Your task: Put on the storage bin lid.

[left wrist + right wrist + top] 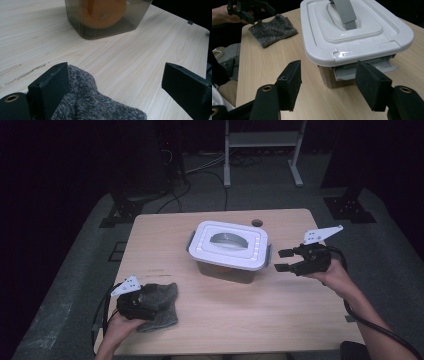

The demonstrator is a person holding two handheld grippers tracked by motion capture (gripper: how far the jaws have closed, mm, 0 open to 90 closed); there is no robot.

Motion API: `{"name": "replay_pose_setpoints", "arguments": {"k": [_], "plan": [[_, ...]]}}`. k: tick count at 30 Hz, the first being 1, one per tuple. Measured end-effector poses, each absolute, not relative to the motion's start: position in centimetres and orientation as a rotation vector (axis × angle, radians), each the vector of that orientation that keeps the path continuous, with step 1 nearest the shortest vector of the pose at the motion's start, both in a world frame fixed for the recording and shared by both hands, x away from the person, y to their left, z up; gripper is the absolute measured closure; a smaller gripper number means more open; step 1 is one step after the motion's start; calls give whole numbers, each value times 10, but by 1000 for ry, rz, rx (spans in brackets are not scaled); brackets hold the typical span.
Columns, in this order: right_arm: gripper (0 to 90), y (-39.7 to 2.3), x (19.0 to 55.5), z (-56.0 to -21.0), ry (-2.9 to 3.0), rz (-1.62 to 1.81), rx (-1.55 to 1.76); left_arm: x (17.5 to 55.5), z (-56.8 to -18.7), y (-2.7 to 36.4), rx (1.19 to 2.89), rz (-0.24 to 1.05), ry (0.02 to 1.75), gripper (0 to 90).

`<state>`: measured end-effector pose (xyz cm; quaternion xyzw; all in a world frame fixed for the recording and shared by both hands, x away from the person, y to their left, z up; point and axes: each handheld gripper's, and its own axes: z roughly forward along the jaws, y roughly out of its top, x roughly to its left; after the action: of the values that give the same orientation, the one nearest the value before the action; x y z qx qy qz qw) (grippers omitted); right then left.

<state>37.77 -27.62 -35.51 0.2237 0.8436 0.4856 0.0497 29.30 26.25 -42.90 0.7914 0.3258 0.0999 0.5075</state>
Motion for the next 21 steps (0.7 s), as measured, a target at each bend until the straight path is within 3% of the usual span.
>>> {"name": "replay_pose_setpoints", "arguments": {"k": [21], "plan": [[353, -296, 359, -386, 2576, 1480, 768, 293, -429, 262, 1912, 242, 790, 72]]}}
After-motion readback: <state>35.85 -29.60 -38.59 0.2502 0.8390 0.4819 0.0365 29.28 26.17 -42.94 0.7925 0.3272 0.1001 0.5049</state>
